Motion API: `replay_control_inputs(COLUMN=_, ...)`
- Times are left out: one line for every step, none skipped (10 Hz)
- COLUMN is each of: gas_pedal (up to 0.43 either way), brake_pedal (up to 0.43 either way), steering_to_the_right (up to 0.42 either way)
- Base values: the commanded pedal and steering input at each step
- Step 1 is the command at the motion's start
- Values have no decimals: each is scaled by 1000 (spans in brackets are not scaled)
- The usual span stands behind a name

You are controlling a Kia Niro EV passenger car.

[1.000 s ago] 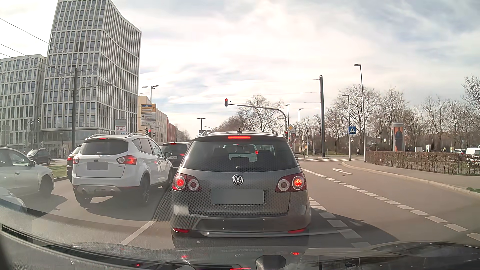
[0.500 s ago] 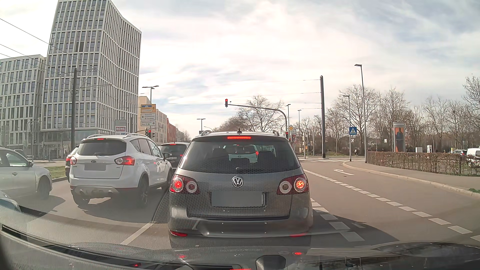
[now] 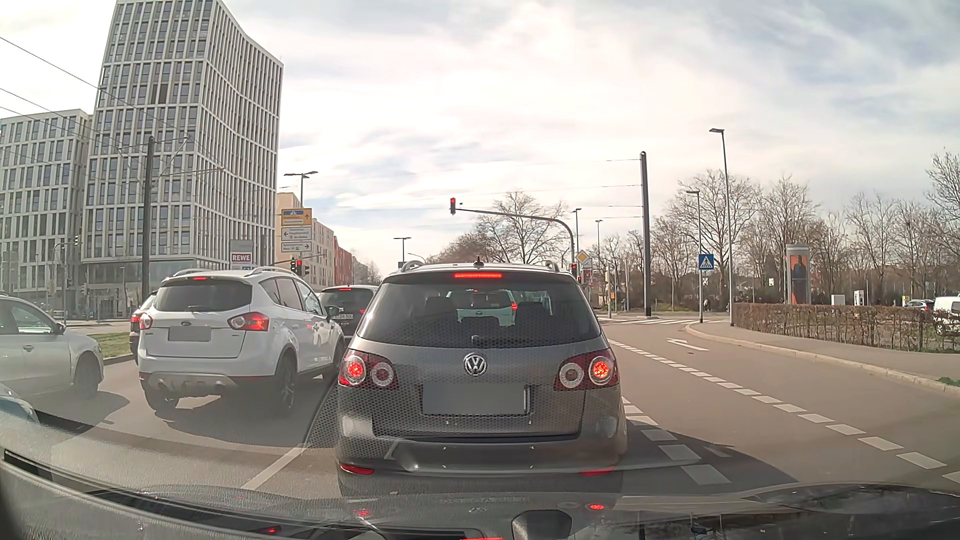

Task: Follow the waypoints while adhering to traffic rules and regulations

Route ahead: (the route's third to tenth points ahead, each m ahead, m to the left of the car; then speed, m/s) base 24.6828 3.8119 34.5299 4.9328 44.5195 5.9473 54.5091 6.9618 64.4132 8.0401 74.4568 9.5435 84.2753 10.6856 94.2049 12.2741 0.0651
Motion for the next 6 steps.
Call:
replay_control_inputs(gas_pedal=0, brake_pedal=171, steering_to_the_right=-7)
replay_control_inputs(gas_pedal=0, brake_pedal=189, steering_to_the_right=-8)
replay_control_inputs(gas_pedal=0, brake_pedal=201, steering_to_the_right=-8)
replay_control_inputs(gas_pedal=0, brake_pedal=213, steering_to_the_right=-8)
replay_control_inputs(gas_pedal=0, brake_pedal=226, steering_to_the_right=-9)
replay_control_inputs(gas_pedal=0, brake_pedal=232, steering_to_the_right=-9)
